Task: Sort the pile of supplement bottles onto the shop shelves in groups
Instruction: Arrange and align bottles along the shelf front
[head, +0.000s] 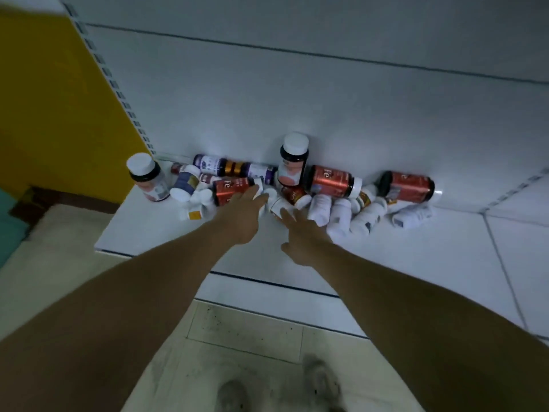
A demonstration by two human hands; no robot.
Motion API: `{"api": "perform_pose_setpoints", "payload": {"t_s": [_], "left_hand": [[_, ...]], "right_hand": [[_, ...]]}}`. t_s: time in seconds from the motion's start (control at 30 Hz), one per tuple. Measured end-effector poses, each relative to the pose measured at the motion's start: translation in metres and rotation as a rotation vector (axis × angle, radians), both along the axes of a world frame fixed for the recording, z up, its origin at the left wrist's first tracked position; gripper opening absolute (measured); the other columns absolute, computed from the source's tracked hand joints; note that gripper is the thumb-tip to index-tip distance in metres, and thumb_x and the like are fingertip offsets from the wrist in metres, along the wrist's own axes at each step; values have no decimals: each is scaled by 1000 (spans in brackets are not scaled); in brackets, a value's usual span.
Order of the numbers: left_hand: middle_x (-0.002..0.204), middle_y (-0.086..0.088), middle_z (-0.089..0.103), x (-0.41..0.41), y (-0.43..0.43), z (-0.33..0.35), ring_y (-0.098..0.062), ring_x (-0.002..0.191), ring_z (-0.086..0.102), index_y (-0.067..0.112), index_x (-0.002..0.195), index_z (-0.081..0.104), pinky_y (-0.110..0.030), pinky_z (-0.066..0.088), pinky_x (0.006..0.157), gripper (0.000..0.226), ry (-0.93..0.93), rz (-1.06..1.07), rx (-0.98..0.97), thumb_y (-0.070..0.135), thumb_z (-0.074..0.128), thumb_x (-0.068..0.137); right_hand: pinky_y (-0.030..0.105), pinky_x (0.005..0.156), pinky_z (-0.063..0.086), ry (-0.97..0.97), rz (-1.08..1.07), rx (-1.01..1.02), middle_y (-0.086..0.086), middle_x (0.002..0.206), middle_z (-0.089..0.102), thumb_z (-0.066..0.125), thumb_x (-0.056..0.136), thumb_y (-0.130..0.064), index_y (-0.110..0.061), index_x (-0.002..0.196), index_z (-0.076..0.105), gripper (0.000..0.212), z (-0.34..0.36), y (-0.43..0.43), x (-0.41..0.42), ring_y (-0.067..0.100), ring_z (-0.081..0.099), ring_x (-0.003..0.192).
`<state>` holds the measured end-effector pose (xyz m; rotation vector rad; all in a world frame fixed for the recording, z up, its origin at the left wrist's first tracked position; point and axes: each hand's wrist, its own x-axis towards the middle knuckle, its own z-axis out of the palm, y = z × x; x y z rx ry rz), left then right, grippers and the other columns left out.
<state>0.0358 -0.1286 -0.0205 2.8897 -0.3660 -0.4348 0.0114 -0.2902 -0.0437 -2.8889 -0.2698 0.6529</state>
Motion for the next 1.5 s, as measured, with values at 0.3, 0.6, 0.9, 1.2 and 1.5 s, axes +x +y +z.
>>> {"api": "perform_pose_setpoints", "payload": {"t_s": [0.3, 0.6, 0.9, 1.2, 1.5], "left_hand": [[136, -16, 31, 27, 2, -42, -32, 111, 47, 10, 146, 26, -39, 43, 96, 65, -143, -140, 94, -3, 48, 87], [127, -17, 45, 18, 9, -56, -36, 101, 57, 8, 134, 44, -45, 49, 85, 48, -203, -45, -127, 1, 55, 88], [95, -14, 57, -38, -13, -8, -20, 75, 54, 4, 97, 58, -27, 52, 67, 16, 371, 854, -1202, 11, 66, 86], [90, -14, 66, -138, -41, 115, -22, 70, 60, 7, 103, 60, -23, 56, 59, 20, 500, 925, -1890, 15, 43, 96], [104, -18, 63, -196, -67, 226, -25, 81, 66, 15, 107, 56, -35, 55, 77, 28, 156, 638, -1852, -1, 38, 92]], "right_hand": [[42, 94, 42, -232, -345, 85, 13, 133, 34, 57, 90, -35, -19, 142, 27, 62, -27, 8, -16, 34, 40, 120], [32, 84, 47, -190, -655, 578, 8, 120, 51, 62, 87, -35, -21, 126, 48, 44, -36, -1, -29, 26, 54, 101], [31, 69, 48, 3, -1158, 1331, 7, 97, 62, 59, 89, -25, -13, 113, 55, 27, 31, -27, -66, 19, 57, 76], [45, 86, 55, 55, -950, 1588, 8, 112, 66, 51, 96, -38, -25, 122, 53, 29, 130, -49, -108, 25, 66, 101], [41, 73, 58, 110, -615, 1648, 13, 104, 66, 44, 97, -45, -24, 117, 57, 31, 234, -42, -140, 24, 65, 83]]}}
